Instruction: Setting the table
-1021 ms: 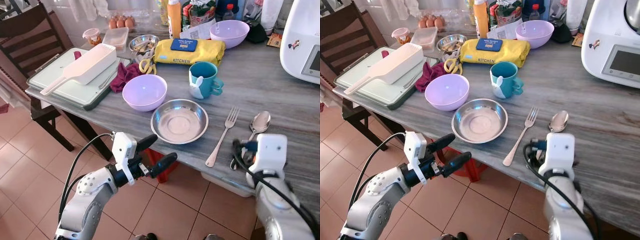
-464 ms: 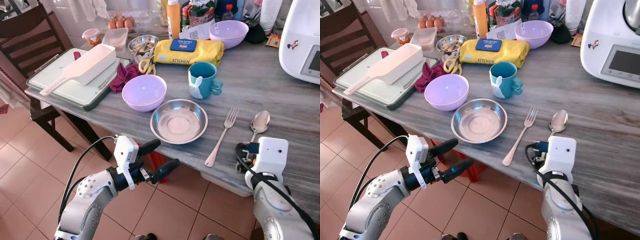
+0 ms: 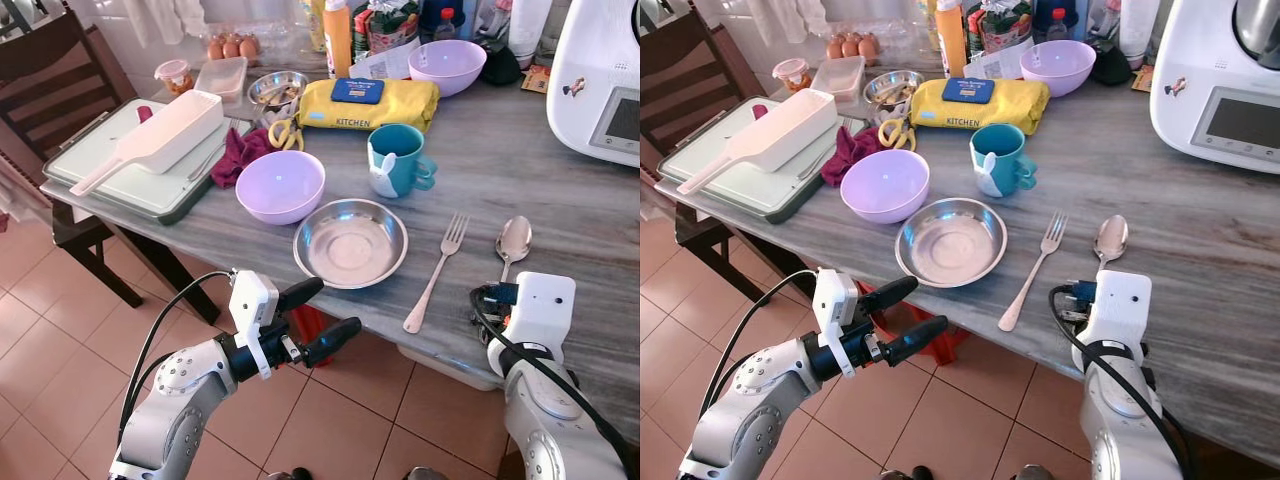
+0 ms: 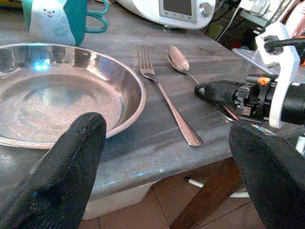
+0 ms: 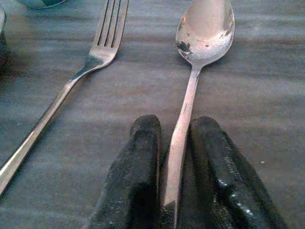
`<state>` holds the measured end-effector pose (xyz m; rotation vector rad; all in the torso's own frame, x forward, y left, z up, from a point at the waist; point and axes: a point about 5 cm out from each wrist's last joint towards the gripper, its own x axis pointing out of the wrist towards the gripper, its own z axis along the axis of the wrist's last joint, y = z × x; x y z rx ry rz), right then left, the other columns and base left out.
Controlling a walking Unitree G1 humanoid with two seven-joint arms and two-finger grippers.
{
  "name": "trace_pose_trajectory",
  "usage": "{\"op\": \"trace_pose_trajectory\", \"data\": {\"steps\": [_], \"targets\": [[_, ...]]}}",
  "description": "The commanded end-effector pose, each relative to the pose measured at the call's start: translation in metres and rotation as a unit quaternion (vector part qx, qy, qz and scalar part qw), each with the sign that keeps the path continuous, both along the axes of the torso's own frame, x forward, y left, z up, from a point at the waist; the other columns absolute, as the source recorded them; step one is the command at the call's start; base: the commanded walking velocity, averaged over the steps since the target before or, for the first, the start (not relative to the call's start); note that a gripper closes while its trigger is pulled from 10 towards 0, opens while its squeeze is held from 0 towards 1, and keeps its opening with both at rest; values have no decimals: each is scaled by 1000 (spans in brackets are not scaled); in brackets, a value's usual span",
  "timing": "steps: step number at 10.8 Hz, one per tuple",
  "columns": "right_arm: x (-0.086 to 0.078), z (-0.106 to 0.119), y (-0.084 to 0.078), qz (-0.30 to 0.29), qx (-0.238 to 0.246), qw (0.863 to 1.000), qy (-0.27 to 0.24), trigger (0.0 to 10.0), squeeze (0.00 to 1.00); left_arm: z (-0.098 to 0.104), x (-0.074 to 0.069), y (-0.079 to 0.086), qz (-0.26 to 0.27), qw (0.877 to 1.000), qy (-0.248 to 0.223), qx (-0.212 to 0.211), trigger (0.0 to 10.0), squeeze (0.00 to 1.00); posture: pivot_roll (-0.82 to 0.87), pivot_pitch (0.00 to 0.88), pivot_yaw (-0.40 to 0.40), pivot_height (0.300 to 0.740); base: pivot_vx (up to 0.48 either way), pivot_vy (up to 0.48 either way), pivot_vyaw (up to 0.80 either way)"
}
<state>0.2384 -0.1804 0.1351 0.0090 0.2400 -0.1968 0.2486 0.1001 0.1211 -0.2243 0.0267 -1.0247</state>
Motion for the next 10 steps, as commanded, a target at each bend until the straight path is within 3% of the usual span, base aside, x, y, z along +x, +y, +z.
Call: {"op": "trace_pose_trajectory", "data": {"steps": [1,6,10], "targets": [[-1,-7,11,23,19,999,22,0,0,1,-1,3,0,1000,-1,5,10000,0,-140,152,155,740,0,0,0],[0,-6,16,35,24,999,21,0,0,-2,-1,3,0,1000,-2,9,10000,0,-136,147,152,740,0,0,0],[-5,-10,11,2,28,999,30,0,0,-3,-2,2,0,1000,-1,10,10000,0,-138,147,155,740,0,0,0]]}}
